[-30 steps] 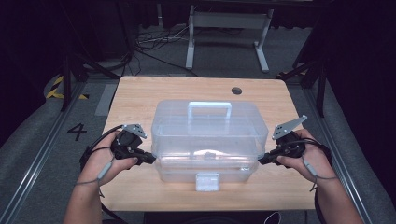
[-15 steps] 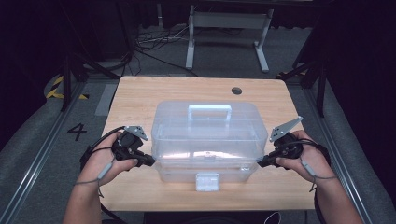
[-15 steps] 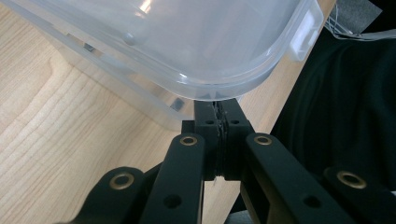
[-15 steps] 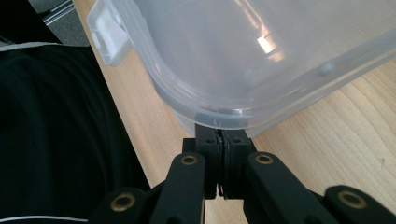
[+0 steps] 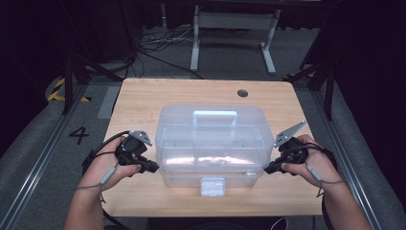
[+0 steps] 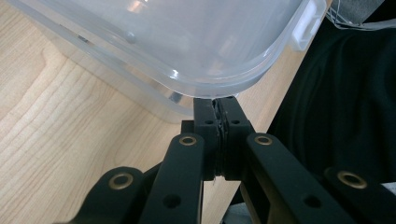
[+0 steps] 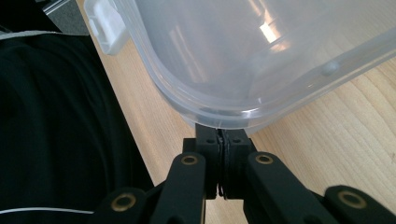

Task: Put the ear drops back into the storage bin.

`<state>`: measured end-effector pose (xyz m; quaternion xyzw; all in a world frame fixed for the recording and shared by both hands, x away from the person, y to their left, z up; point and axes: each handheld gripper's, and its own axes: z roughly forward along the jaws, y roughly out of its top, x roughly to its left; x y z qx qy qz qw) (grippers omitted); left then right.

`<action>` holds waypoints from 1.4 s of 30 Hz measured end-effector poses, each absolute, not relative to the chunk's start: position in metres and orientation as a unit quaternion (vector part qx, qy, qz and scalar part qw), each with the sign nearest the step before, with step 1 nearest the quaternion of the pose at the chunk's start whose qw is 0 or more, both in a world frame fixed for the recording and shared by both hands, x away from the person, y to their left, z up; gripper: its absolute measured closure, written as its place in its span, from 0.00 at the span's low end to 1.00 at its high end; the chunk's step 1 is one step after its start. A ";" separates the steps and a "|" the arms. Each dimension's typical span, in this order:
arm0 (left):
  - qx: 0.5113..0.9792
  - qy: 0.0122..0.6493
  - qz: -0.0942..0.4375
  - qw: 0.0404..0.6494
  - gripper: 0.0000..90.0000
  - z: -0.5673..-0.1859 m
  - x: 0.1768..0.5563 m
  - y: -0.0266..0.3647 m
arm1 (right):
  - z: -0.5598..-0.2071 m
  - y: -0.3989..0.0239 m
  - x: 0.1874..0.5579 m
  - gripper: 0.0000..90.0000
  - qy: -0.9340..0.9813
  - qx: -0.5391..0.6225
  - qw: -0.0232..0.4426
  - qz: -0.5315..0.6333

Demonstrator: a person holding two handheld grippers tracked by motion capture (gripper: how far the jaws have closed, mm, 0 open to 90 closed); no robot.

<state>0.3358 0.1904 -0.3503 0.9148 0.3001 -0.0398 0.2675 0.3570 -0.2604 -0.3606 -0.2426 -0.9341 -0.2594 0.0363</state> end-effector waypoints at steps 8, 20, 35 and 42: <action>0.917 0.299 -0.046 0.258 0.98 -0.353 0.337 0.190 | -0.363 -0.259 0.358 0.98 -0.936 -0.241 0.041 -0.251; 0.923 0.292 -0.054 0.245 0.98 -0.356 0.337 0.188 | -0.365 -0.259 0.357 0.98 -0.941 -0.236 0.047 -0.239; 0.925 0.290 -0.061 0.239 0.97 -0.360 0.338 0.191 | -0.369 -0.261 0.358 0.98 -0.946 -0.232 0.063 -0.218; 0.919 0.289 -0.059 0.261 0.95 -0.355 0.336 0.197 | -0.363 -0.266 0.357 0.98 -0.943 -0.228 0.069 -0.232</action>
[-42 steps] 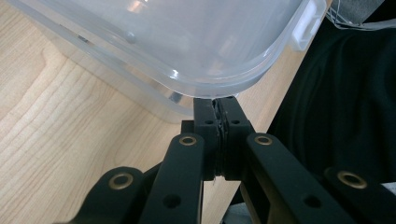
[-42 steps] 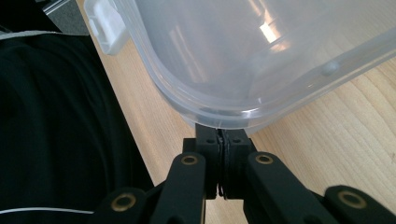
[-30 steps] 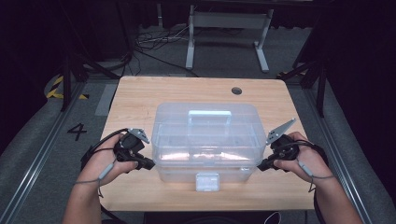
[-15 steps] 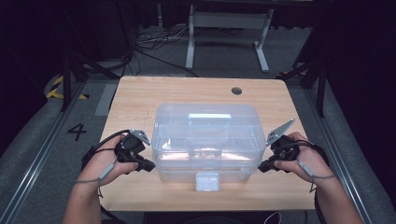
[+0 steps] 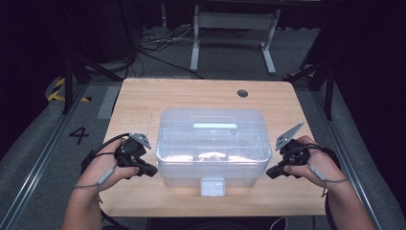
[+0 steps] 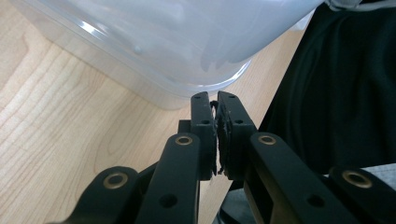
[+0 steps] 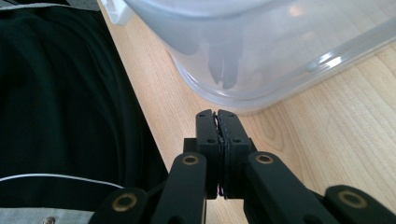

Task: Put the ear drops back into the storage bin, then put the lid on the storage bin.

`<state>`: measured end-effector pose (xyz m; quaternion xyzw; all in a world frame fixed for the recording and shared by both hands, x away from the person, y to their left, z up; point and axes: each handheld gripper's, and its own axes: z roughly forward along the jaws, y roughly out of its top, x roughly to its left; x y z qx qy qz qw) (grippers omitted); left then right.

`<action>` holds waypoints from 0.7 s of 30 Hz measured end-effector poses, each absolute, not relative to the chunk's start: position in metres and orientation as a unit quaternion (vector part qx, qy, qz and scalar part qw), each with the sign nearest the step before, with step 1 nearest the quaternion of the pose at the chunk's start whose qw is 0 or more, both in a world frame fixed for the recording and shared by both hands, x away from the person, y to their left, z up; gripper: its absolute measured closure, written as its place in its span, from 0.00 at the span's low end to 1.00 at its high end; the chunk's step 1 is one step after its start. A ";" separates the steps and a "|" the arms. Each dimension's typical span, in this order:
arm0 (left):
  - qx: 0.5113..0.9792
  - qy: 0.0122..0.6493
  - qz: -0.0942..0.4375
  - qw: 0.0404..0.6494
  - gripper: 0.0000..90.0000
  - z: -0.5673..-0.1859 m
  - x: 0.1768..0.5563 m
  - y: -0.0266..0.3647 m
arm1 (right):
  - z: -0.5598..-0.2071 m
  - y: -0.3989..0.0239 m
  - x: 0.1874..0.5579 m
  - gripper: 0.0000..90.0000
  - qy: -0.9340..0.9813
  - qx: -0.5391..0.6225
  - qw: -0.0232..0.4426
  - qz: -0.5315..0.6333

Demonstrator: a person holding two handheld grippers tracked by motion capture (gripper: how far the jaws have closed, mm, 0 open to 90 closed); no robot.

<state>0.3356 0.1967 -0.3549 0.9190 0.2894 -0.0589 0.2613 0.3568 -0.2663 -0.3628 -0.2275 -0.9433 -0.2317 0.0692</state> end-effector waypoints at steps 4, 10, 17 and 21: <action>0.915 0.288 -0.053 0.279 0.95 -0.350 0.334 0.202 | -0.359 -0.270 0.356 0.98 -0.940 -0.231 0.066 -0.241; 0.897 0.294 -0.034 0.328 0.95 -0.341 0.333 0.211 | -0.351 -0.279 0.355 0.99 -0.933 -0.237 0.050 -0.265; 0.868 0.314 -0.012 0.384 0.93 -0.337 0.338 0.229 | -0.338 -0.289 0.352 0.99 -0.920 -0.236 0.016 -0.312; 0.852 0.328 -0.003 0.408 0.93 -0.338 0.340 0.236 | -0.327 -0.297 0.351 1.00 -0.906 -0.235 -0.005 -0.352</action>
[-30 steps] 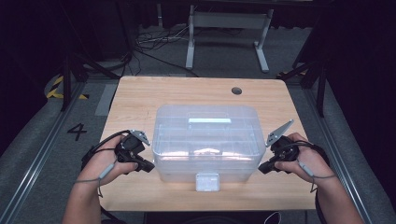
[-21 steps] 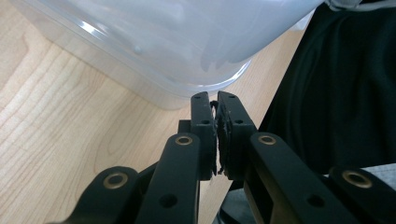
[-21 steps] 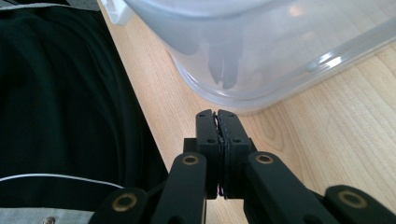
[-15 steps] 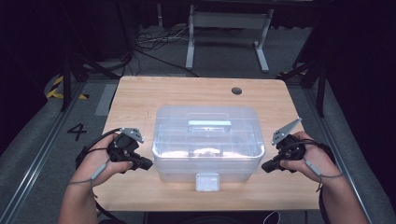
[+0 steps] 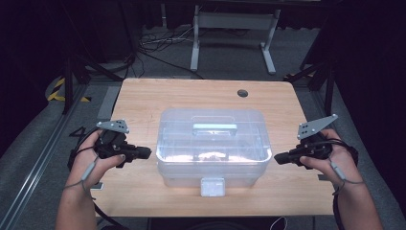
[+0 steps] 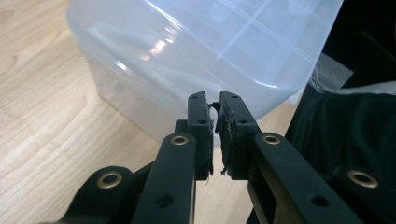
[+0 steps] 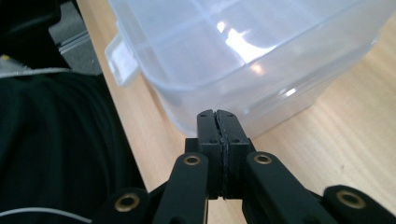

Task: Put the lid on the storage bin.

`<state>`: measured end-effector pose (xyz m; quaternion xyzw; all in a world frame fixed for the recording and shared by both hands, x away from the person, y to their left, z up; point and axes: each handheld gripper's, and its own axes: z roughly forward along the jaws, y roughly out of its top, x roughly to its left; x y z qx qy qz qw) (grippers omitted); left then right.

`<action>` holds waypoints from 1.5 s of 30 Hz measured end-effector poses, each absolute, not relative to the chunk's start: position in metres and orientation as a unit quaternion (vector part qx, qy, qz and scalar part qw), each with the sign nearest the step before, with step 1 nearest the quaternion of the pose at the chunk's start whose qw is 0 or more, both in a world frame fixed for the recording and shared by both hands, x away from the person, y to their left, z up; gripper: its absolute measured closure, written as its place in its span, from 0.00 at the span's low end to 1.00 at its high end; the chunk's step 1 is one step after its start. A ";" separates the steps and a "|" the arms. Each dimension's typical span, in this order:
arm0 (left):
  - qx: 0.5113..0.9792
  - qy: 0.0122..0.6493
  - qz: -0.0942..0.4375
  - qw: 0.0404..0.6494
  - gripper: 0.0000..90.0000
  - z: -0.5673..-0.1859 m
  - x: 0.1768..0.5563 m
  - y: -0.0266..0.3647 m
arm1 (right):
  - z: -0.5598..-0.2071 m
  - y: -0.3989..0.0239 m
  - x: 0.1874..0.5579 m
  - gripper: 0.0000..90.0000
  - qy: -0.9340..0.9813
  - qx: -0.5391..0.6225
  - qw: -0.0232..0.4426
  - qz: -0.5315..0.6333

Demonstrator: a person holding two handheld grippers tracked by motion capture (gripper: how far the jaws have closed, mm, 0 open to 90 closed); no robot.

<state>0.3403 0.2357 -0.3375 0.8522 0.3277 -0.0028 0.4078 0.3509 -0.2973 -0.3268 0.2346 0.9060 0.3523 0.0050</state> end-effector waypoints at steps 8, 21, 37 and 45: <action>0.813 0.351 0.032 0.463 0.92 -0.333 0.341 0.247 | -0.318 -0.309 0.355 0.99 0.870 0.254 0.046 0.421; 0.764 0.408 0.112 0.487 0.91 -0.337 0.354 0.255 | -0.321 -0.316 0.369 0.99 0.827 0.297 0.085 0.470; 0.769 0.454 0.186 0.411 0.83 -0.368 0.381 0.247 | -0.344 -0.325 0.411 0.96 0.801 0.351 0.108 0.473; 0.778 0.444 0.188 0.403 0.78 -0.383 0.391 0.249 | -0.357 -0.333 0.422 0.94 0.800 0.364 0.115 0.463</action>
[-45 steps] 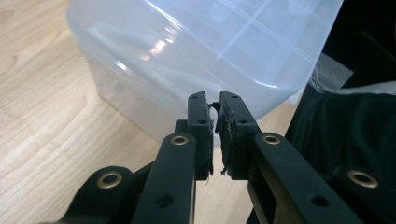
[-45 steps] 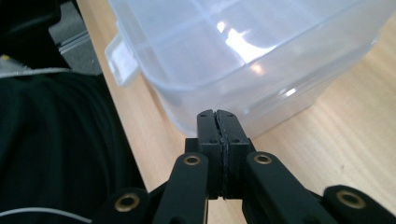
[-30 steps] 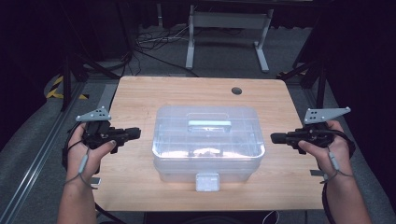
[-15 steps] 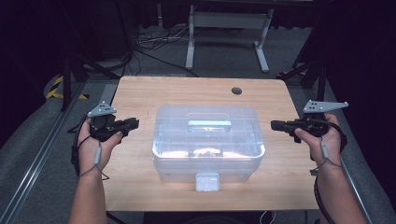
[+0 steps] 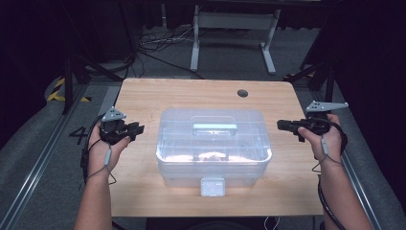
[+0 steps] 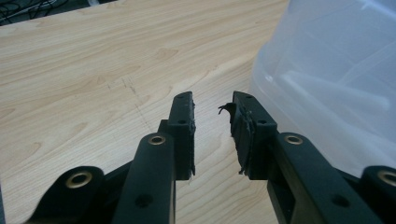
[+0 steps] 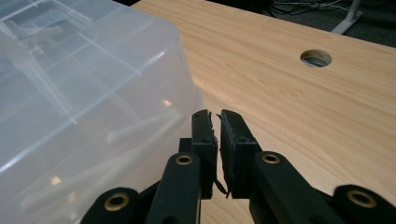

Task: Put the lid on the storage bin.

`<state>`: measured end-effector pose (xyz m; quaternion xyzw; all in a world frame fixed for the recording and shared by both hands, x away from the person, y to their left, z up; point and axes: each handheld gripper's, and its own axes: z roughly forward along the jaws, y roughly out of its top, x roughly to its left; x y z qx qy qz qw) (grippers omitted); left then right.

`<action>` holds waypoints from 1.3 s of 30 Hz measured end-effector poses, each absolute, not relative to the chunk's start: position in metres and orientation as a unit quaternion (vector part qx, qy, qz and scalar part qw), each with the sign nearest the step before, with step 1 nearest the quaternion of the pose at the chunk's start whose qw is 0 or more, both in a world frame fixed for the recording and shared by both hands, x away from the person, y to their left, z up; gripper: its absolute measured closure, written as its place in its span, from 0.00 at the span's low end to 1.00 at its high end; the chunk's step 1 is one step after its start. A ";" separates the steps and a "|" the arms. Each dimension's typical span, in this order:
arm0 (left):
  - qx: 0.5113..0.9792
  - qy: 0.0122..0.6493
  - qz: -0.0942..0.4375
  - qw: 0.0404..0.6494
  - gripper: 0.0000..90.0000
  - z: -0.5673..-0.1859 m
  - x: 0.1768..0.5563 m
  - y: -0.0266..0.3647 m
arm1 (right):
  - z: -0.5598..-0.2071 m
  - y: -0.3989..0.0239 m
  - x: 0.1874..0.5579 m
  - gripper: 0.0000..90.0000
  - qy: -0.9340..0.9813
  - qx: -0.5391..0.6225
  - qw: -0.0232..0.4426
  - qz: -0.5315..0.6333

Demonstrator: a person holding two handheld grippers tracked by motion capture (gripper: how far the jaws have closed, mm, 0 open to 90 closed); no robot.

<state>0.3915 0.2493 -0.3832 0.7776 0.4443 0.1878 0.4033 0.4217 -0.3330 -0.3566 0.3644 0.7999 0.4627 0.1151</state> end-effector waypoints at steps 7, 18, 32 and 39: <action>0.789 0.444 0.172 0.388 0.76 -0.397 0.401 0.249 | -0.369 -0.342 0.425 0.93 0.799 0.376 0.121 0.453; 0.801 0.447 0.150 0.370 0.75 -0.418 0.410 0.244 | -0.392 -0.352 0.435 0.90 0.800 0.396 0.127 0.433; 0.816 0.462 0.105 0.331 0.74 -0.446 0.414 0.242 | -0.424 -0.345 0.445 0.88 0.814 0.401 0.108 0.406; 0.825 0.470 0.088 0.302 0.73 -0.454 0.414 0.240 | -0.438 -0.340 0.447 0.88 0.821 0.399 0.106 0.395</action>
